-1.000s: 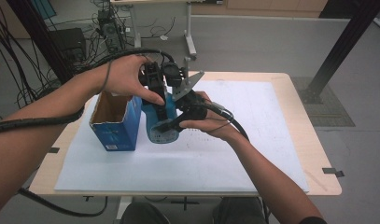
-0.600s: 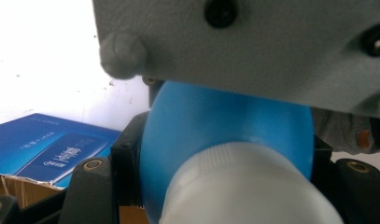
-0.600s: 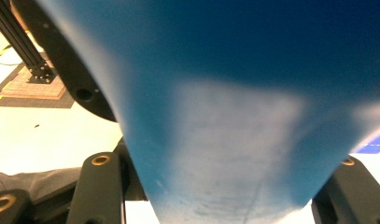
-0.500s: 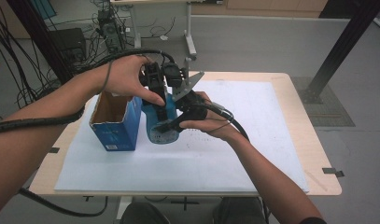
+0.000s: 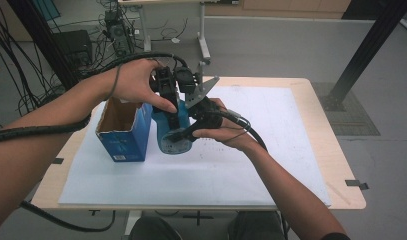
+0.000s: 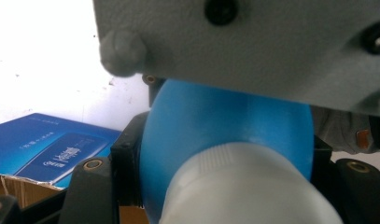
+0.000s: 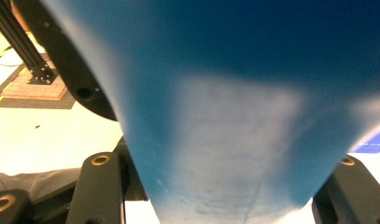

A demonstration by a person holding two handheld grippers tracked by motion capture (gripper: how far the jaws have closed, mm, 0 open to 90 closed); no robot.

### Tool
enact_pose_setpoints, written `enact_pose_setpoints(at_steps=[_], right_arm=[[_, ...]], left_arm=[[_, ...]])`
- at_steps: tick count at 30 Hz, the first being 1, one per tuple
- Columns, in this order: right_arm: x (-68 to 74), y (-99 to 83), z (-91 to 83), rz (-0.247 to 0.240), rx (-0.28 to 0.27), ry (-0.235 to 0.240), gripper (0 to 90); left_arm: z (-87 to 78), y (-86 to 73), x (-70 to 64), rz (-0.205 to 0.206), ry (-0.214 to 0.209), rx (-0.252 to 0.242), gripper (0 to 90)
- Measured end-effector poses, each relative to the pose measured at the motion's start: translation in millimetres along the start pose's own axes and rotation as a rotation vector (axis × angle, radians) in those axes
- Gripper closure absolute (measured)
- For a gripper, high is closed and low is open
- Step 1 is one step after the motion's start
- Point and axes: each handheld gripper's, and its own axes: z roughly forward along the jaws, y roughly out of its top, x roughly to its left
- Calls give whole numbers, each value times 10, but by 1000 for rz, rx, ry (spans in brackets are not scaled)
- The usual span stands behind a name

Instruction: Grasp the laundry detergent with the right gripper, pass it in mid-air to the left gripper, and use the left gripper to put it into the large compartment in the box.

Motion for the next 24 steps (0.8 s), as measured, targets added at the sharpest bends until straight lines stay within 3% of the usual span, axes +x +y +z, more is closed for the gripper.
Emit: enact_pose_setpoints(at_steps=[19, 24], right_arm=[[-20, -36, -6, 6, -27, 3, 390], [-25, -59, -37, 38, -30, 1, 287]], left_arm=[[-14, -4, 9, -8, -6, 0, 371], [-4, -4, 6, -2, 1, 12, 371]])
